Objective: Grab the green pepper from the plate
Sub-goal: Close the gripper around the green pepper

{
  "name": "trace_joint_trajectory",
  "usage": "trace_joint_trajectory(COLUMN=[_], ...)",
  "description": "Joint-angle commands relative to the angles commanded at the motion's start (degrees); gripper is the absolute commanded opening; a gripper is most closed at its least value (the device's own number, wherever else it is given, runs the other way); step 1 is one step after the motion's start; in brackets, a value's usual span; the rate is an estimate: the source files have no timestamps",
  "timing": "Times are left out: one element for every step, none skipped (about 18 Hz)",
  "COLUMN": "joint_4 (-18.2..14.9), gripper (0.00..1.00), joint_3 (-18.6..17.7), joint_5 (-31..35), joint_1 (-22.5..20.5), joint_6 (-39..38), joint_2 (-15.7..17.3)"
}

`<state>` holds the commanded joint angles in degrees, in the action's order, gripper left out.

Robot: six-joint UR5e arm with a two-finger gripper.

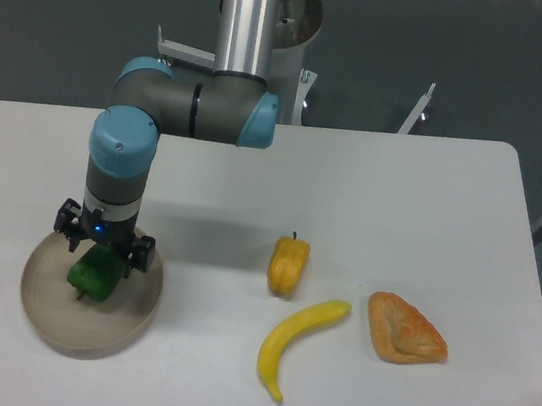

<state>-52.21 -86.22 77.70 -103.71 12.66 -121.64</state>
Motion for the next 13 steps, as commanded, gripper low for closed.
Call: trace_joint_trajectory(joint_4=[0.17, 0.79, 1.23, 1.23, 1.32, 1.32, 1.32, 1.32, 1.32, 1.32, 1.32, 1.32, 1.32], gripper=[1.00, 1.00, 1.00, 0.97, 0.84, 0.70, 0.61, 0.56, 0.53, 0.48, 0.45, 0.43, 0.42], joint_3=[0.00, -0.09, -0.09, 0.00, 0.00, 0.00, 0.00, 0.00, 0.00, 0.00, 0.00, 0.00, 0.17], joint_5=[0.09, 0.09, 0.17, 0.52, 0.70, 0.79, 0.70, 0.79, 0.70, 0.70, 0.70, 0.70, 0.70], joint_1=[0.00, 0.00, 0.00, 0.00, 0.00, 0.00, 0.00, 0.00, 0.00, 0.00, 0.00, 0.00, -0.09], joint_6=[0.00, 0.09, 0.17, 0.26, 0.44, 0.53, 0.61, 0.70, 0.70, 0.79, 0.79, 0.88, 0.88], joint_2=[-0.09, -0.26, -0.35, -0.35, -0.35, -0.35, -0.35, -0.35, -0.27, -0.18, -0.18, -0.09, 0.00])
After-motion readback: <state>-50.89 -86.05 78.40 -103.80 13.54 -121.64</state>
